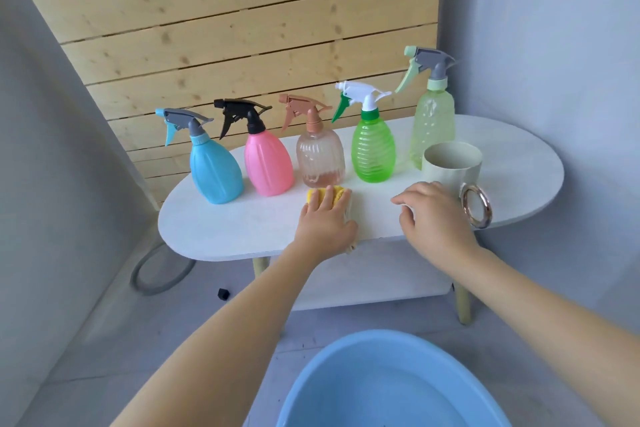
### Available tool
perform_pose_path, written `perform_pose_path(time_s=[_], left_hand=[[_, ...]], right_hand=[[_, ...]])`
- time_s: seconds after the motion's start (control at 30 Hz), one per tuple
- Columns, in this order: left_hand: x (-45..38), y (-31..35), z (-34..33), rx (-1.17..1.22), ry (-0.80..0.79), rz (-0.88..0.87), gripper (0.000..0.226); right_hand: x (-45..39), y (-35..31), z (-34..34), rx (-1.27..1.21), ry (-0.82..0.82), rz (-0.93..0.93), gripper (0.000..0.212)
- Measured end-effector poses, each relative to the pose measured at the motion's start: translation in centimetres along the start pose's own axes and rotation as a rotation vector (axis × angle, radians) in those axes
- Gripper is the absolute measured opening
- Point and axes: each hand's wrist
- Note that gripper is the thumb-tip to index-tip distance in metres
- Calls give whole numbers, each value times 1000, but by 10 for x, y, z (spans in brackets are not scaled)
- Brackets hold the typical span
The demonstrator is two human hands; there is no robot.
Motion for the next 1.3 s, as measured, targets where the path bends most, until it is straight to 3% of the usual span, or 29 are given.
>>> perform_pose_path(time_s=[0.2, 0.3, 0.4, 0.6, 0.9, 1.3], left_hand=[[-33, 64, -19, -28, -32, -105, 63], [-35, 68, -24, -23, -1, -87, 62], [-31, 52, -23, -6, 21, -73, 62], [-23, 34, -19, 0, 56, 106, 64], [-60, 94, -35, 42, 4, -41, 73], [-113, 202, -52, 66, -70, -238, 65]], right_hand=[[2, 21, 36, -10, 283, 53, 22], [1, 25, 43, 145, 398, -164, 24], [-2, 24, 43, 144, 219, -449, 34], [-5, 24, 40, -92, 70, -591, 29], [-24, 63, 75, -229, 76, -589, 18], [-23, 114, 121, -215, 421, -473, 14]])
Point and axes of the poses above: each hand's wrist, its own x-axis away from the middle knuckle, its own z-axis out of the back of the hand, y = z × x, and after that the axes turned 12 degrees about -z, right-handed
